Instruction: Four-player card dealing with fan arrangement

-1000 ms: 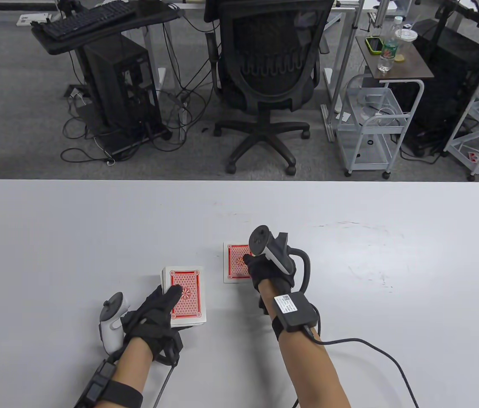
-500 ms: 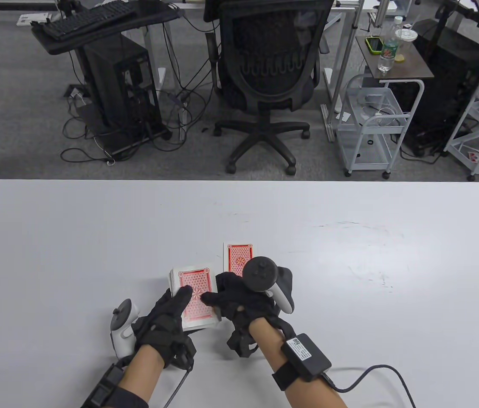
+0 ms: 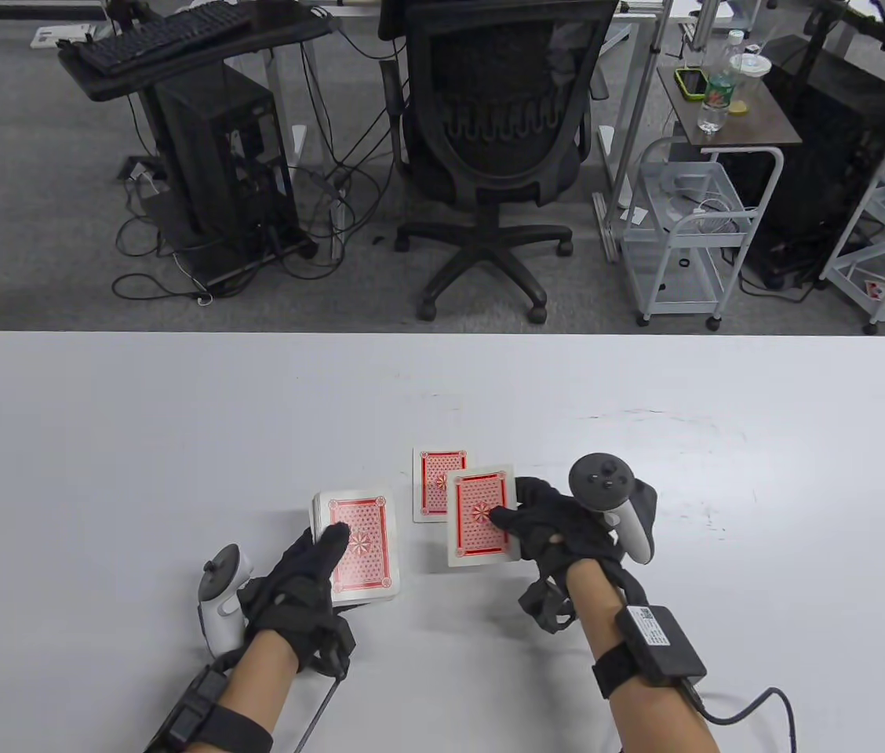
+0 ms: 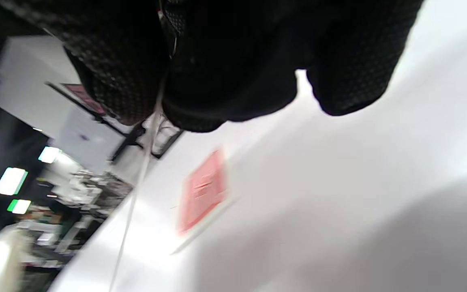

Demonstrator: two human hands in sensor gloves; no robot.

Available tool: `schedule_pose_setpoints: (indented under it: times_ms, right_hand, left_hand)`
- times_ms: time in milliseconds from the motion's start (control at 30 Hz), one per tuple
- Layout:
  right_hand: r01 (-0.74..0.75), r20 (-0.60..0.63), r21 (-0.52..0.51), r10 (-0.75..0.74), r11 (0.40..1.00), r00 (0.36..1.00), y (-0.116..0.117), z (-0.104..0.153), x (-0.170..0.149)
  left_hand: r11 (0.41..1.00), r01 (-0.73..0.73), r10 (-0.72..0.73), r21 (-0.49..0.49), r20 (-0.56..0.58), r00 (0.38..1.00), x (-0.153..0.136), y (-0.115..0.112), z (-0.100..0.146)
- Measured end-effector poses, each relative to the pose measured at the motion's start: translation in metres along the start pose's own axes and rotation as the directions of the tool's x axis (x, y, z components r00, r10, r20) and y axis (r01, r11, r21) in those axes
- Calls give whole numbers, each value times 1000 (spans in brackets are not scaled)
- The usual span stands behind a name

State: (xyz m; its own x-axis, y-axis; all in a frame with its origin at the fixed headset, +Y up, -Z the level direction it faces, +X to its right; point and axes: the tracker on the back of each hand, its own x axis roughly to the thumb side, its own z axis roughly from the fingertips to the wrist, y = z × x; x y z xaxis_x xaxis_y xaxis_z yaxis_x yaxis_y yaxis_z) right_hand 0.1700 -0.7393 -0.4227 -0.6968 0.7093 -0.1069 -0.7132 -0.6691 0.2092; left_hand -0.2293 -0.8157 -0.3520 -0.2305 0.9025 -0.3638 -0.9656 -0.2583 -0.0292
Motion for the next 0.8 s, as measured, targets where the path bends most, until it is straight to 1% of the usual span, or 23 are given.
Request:
schedule_pose_setpoints:
  times_ms: [100,133,167,267,300,367,400,467,533,600,633,667,700,733,767,800]
  right_hand:
    - [-182,-102,-36,177,983,979,-12,-7,-15]
    - [-272,-162,-42,262,961,951,-14,-8,-20]
    - [-359,-190,-37,346,933,919,-14,-11,-23]
    - [-539,-263,-12,518,842,814,-10,-15,-29]
    - [-576,-274,-12,551,818,788,-9,-16,-31]
    - [-613,-301,-5,583,790,755,-9,-15,-33]
    - [-610,-308,-14,577,792,756,-11,-14,-33]
    - [-583,-288,-50,547,811,786,-15,-7,-27]
    - [-518,-228,-74,491,852,841,-16,3,-14]
    - [-359,-111,-96,348,929,931,-9,15,11]
    - [-304,-63,-92,300,948,952,-5,20,19]
    - [-213,23,-74,216,974,976,5,26,34]
    - [-124,108,-40,128,991,986,18,31,48]
    - [-74,152,-7,75,997,986,28,34,57]
    - [-23,214,62,9,998,977,42,37,69]
    - [-6,254,117,-24,993,967,56,41,80]
  left_hand:
    - [1000,4,-4,22,-2,1000,0,6,-2]
    - [1000,7,-6,29,-5,1000,0,8,-3]
    - [999,9,-8,33,-7,1000,0,10,-3]
    - [999,14,-14,39,-8,1000,0,11,-2]
    - [999,16,-16,40,-7,1000,0,11,-2]
    - [999,22,-21,42,-6,1000,-1,11,-3]
    - [999,24,-23,43,-4,1000,-1,11,-2]
    - [999,27,-27,42,3,1000,0,10,-2]
    - [999,22,-23,37,8,1000,1,7,0]
    - [1000,6,-6,19,21,1000,3,1,2]
    - [1000,1,-1,10,24,1000,4,-1,3]
    - [1000,-7,7,-10,21,1000,4,-5,5]
    - [1000,-14,15,-24,20,1000,4,-9,6]
    - [999,-18,18,-33,21,1000,3,-11,7]
    - [999,-22,23,-48,20,1000,3,-15,9]
    - [998,-23,24,-64,19,1000,3,-19,11]
